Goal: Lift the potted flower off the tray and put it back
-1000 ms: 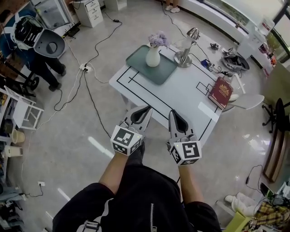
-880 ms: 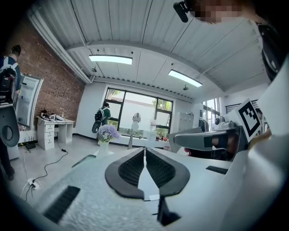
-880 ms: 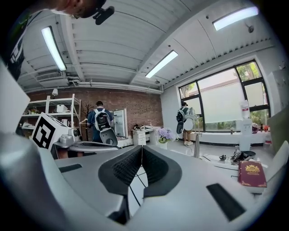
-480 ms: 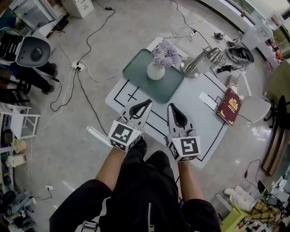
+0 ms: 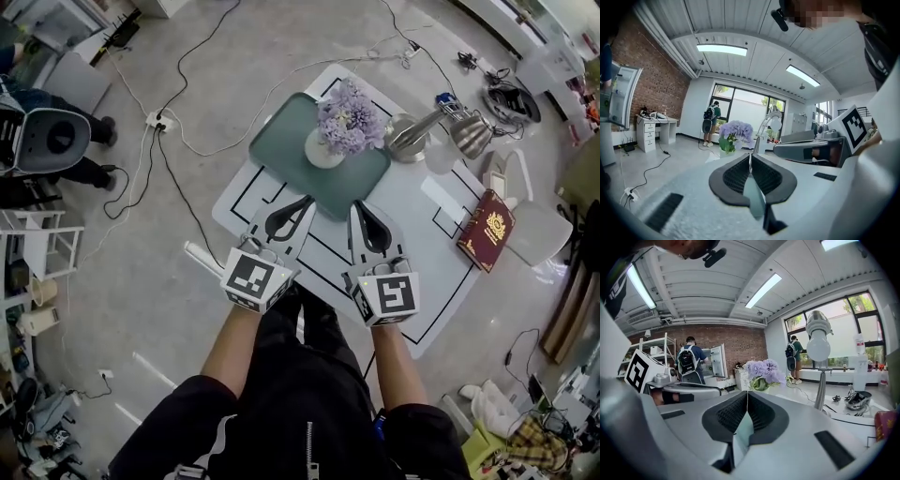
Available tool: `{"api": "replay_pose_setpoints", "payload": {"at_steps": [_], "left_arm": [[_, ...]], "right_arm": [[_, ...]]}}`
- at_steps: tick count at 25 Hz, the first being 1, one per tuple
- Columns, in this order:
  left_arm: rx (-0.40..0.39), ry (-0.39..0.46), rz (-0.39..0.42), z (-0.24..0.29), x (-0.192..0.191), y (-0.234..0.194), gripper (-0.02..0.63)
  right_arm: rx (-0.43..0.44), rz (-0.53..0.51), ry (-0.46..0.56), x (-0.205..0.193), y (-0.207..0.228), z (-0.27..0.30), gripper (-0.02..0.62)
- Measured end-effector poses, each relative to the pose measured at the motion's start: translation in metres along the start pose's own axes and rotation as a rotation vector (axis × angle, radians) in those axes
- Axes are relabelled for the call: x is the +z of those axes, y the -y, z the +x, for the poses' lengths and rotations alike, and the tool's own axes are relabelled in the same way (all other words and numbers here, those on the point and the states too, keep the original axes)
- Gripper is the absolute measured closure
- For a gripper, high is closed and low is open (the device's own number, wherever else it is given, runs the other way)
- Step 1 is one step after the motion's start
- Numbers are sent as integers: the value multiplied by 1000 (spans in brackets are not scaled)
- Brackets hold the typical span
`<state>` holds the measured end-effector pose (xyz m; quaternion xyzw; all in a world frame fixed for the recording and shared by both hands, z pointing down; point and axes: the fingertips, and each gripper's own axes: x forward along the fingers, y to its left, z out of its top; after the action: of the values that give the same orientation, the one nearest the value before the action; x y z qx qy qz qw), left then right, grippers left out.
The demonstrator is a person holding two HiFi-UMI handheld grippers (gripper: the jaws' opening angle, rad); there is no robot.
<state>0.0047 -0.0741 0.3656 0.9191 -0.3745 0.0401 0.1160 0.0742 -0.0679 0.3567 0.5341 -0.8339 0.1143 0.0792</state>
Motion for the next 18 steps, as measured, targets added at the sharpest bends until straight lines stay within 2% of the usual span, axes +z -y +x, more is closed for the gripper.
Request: {"api": "replay_pose_setpoints", "payload": {"at_steps": [11, 18], "left_arm": [[44, 28, -15, 16, -13, -28, 589], [57, 51, -17, 36, -38, -47, 589]], "right_arm": [[34, -49, 8, -18, 7, 39, 586], [10, -43, 57, -37, 28, 67, 586]]}}
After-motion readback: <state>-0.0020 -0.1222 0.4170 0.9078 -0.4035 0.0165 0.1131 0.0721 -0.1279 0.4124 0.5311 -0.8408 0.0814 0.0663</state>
